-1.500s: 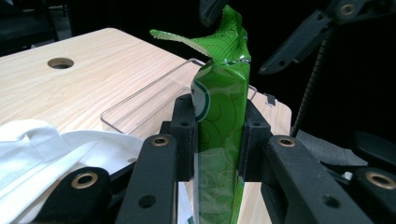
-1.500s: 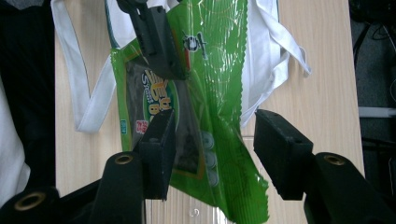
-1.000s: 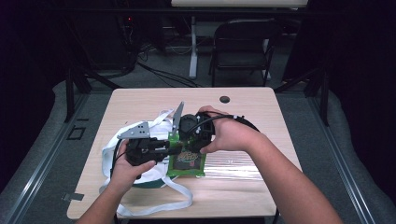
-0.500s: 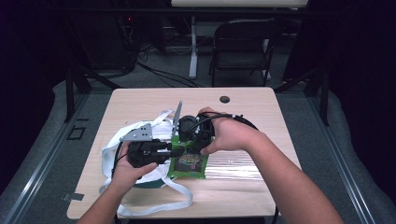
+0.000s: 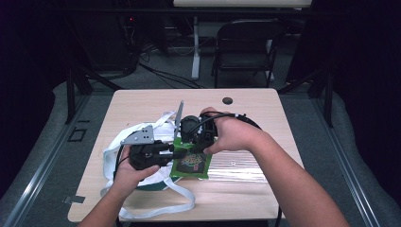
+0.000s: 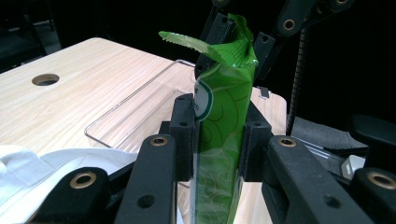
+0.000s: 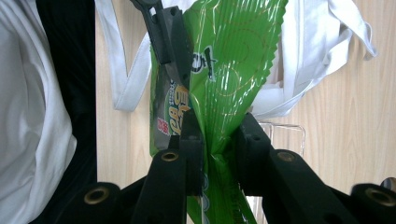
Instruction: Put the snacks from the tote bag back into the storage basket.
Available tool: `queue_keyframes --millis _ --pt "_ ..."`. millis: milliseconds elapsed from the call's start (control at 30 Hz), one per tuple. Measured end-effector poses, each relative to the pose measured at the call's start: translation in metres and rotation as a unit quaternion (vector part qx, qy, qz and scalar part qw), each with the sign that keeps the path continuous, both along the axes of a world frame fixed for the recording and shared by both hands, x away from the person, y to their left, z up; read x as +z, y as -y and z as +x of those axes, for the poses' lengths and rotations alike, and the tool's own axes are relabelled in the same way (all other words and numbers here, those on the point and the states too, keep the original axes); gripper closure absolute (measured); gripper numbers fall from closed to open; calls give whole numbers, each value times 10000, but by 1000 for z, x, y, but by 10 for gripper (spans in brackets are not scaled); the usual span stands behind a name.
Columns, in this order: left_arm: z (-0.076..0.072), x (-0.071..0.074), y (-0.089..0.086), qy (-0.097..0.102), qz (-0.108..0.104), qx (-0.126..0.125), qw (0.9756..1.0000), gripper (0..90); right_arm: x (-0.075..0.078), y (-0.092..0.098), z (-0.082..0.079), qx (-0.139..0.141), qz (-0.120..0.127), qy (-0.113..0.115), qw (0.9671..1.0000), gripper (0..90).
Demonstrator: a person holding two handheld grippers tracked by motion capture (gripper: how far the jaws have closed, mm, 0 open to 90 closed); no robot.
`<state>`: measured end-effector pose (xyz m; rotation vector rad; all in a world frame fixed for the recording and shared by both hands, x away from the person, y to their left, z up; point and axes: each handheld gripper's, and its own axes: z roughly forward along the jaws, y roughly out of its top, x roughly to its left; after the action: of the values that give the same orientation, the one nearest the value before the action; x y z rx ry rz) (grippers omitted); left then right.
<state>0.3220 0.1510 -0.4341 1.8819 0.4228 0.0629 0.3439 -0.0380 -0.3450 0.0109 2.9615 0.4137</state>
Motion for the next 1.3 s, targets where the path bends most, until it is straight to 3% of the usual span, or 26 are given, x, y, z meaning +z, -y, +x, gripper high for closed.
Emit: queue_keyframes --millis 267,600,1300 --pt "2 -2 -1 -161 -54 127 9998 674 3 -1 0 45 -81 121 9999 763" --pt "3 -3 -2 -195 -12 244 9995 626 10 0 0 23 -158 307 9994 763" --pt "10 -9 -7 -346 -35 426 9985 609 18 24 9 -247 -418 560 9973 762"
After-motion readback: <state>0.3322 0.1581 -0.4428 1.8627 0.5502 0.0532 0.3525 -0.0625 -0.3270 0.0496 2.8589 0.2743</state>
